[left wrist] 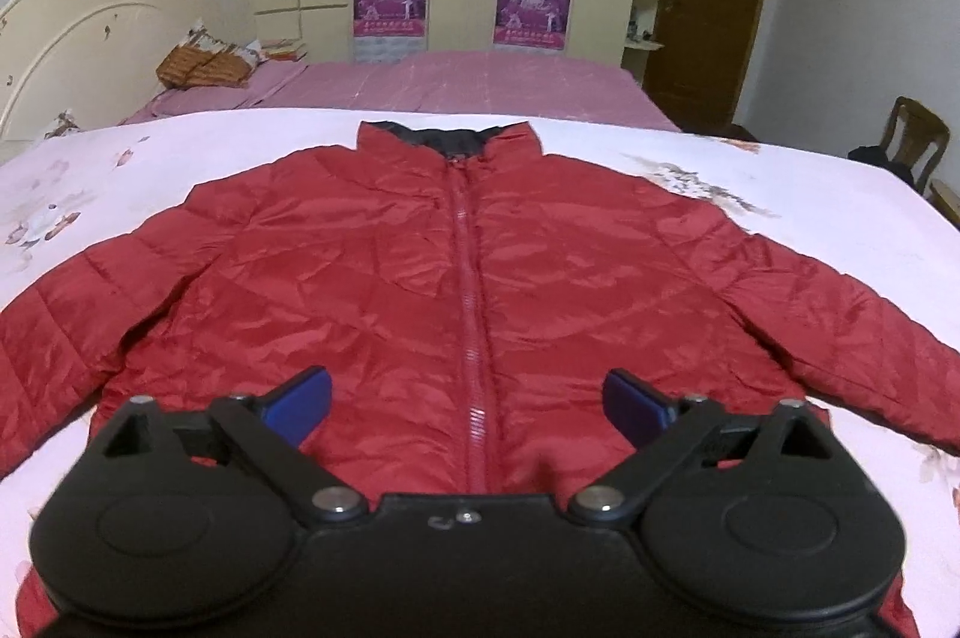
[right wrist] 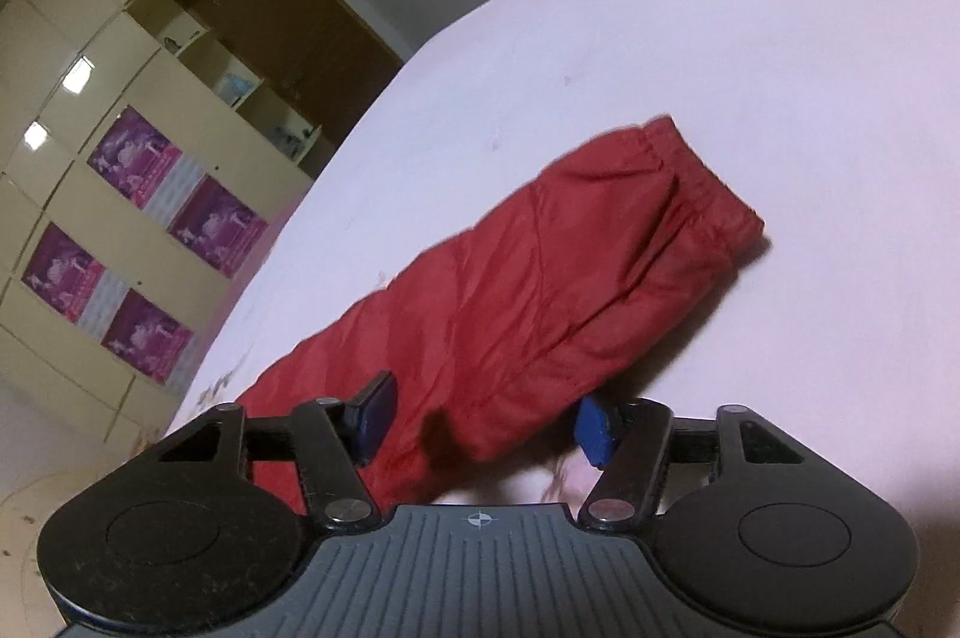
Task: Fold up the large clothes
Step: 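Grasp the red sleeve cuff with the right gripper and fold it across the jacket body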
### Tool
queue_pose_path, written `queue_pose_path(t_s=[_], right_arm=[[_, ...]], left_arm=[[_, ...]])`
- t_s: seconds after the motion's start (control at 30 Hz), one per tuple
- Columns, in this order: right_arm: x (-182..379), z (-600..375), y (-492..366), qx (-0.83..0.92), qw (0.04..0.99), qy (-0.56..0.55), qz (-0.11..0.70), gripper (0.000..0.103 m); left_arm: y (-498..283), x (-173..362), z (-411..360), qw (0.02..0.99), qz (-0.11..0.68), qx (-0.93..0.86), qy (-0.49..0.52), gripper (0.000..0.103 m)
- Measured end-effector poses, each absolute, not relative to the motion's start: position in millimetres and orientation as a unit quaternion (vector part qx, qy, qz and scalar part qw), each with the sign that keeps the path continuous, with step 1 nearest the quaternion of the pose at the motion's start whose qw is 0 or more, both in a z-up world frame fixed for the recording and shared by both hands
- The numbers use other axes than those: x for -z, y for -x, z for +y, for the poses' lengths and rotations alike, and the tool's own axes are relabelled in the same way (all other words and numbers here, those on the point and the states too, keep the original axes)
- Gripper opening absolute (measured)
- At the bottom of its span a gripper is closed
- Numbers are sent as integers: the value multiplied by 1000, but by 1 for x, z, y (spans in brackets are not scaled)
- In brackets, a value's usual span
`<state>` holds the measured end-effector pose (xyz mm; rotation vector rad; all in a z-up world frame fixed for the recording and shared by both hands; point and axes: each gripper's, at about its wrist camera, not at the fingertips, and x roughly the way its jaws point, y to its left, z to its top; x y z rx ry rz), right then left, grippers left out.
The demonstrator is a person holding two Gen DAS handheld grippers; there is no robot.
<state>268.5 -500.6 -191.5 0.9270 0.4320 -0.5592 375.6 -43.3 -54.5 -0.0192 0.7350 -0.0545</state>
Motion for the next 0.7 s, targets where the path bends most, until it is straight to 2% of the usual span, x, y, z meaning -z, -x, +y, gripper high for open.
queue_pose_path(t_s=[0.03,0.13,0.27,0.3,0.37,0.43,0.7], right_arm=[[192,-500,-270,266,837,-430,209,20],[181,-491,-280,278,854,-386,213,12],[150,-470,-305,255,896,-299,207,10],[140,-459,-314,238,908,-278,206,10],[125,-437,-331,204,926,-245,203,10],[110,-402,-348,159,944,-207,200,10],[98,-239,-399,-14,963,-113,246,10]], left_arm=[[-379,55,-41,931,364,21,6,92],[-390,59,-32,920,392,15,3,93],[-394,59,-14,919,395,2,5,96],[-394,59,-8,919,395,0,12,96],[-394,58,6,921,388,13,32,87],[-396,58,17,922,385,17,43,82],[-411,53,74,922,373,43,96,82]])
